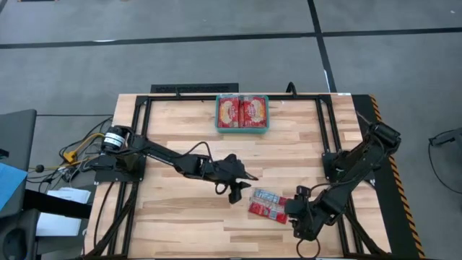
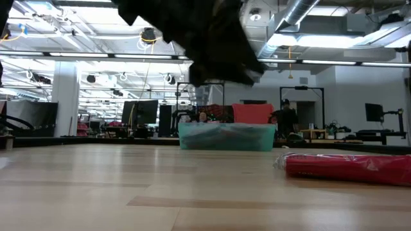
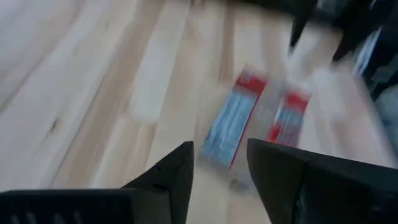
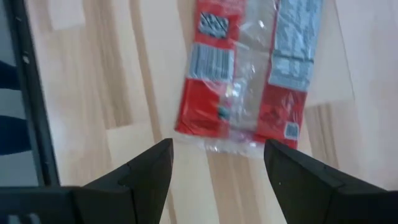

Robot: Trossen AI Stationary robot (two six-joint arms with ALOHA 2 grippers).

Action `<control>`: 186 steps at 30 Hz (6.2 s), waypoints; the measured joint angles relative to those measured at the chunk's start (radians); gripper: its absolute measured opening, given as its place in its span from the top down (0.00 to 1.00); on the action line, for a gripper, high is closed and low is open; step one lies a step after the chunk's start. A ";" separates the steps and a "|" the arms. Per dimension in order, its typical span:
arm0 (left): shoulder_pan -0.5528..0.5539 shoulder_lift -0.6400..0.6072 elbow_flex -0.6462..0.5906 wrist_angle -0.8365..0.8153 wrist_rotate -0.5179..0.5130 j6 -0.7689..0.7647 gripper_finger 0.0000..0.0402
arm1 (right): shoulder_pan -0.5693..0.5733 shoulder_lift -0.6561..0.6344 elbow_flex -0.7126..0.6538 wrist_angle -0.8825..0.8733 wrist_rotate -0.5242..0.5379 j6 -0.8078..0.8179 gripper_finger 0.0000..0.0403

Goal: Sort popcorn bags into baskets
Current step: Put the red popcorn bag into the green bin

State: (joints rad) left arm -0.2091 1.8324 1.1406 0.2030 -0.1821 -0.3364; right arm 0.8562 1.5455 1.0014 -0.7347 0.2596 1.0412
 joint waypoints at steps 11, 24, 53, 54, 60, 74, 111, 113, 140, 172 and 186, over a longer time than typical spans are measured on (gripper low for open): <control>-0.034 0.149 0.075 0.059 -0.013 0.074 0.98 | 0.035 0.056 -0.009 0.014 0.008 0.123 0.31; -0.033 0.255 0.153 0.091 -0.014 0.108 1.00 | 0.050 0.092 -0.008 0.087 0.036 0.219 0.31; 0.060 0.193 0.153 -0.334 -0.295 -0.016 1.00 | 0.045 0.092 -0.008 0.069 0.159 0.208 0.31; 0.063 0.178 0.153 -0.326 -0.294 -0.018 1.00 | 0.045 0.092 -0.008 0.062 0.165 0.208 0.31; 0.068 0.149 0.154 -0.076 -0.038 0.006 1.00 | 0.045 0.091 -0.008 0.055 0.170 0.208 0.31; 0.017 0.263 0.153 0.097 0.092 0.002 1.00 | 0.043 0.090 -0.008 0.073 0.162 0.216 0.31; 0.006 0.265 0.152 0.085 0.009 0.142 1.00 | 0.023 0.090 -0.008 0.075 0.165 0.207 0.31; 0.006 0.265 0.152 0.085 0.009 0.142 1.00 | 0.022 0.090 -0.008 0.076 0.165 0.208 0.31; -0.049 0.333 0.161 0.109 0.111 0.275 1.00 | -0.015 0.091 -0.008 0.098 0.161 0.216 0.31; 0.068 0.213 0.164 -0.425 -0.092 0.183 1.00 | -0.269 0.096 -0.008 0.298 0.180 -0.756 0.31; 0.079 0.214 0.164 -0.436 -0.087 0.192 1.00 | -0.270 0.212 0.002 0.336 0.130 -0.919 0.31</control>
State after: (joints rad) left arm -0.1299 2.0465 1.3045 -0.2329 -0.2695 -0.1444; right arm 0.5861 1.7571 1.0030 -0.3991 0.3894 0.1223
